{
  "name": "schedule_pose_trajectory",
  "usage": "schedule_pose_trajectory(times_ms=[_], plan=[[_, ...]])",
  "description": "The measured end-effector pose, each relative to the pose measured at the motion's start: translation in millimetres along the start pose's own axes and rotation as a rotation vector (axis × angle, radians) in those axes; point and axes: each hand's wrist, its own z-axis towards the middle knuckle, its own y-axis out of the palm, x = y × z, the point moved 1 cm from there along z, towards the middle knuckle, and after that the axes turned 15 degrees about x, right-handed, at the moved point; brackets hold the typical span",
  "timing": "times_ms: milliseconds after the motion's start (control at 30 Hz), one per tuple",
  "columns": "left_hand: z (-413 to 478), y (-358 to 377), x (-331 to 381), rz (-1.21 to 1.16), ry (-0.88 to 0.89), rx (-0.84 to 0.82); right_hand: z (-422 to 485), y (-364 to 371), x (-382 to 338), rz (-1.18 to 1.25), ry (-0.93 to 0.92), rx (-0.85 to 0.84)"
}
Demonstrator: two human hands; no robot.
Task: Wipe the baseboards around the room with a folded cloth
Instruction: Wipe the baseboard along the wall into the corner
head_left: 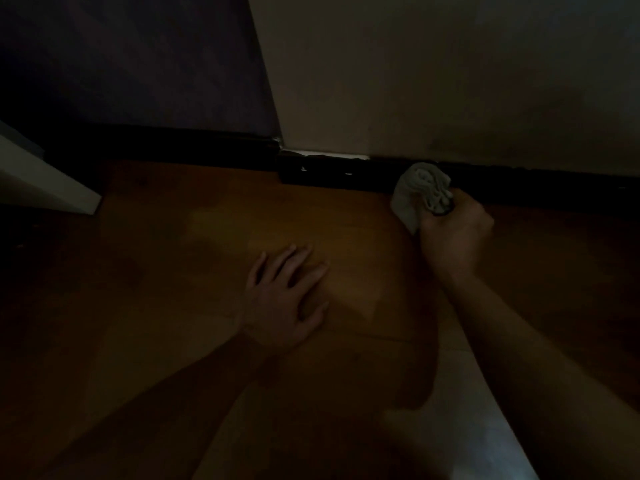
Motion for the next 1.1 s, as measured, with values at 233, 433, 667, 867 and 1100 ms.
schedule_pose_trajectory(times_ms=[233,433,667,867,1100], plan=[[1,4,12,0.004,-0.066,0.001,5,-5,-3,-0.007,0.021,-0.047],[9,7,25,0.031,-0.099,0.002,2,-1,0,-0.008,0.016,-0.022],[6,11,24,0.041,-0.087,0.027,-11,17,-21,0.022,0.008,-0.065],[6,11,25,0.04,-0.08,0.053,-26,32,-46,0.012,-0.074,-0.104],[7,11,25,0.04,-0.094,0.067,-29,31,-50,-0.016,-0.072,-0.102]])
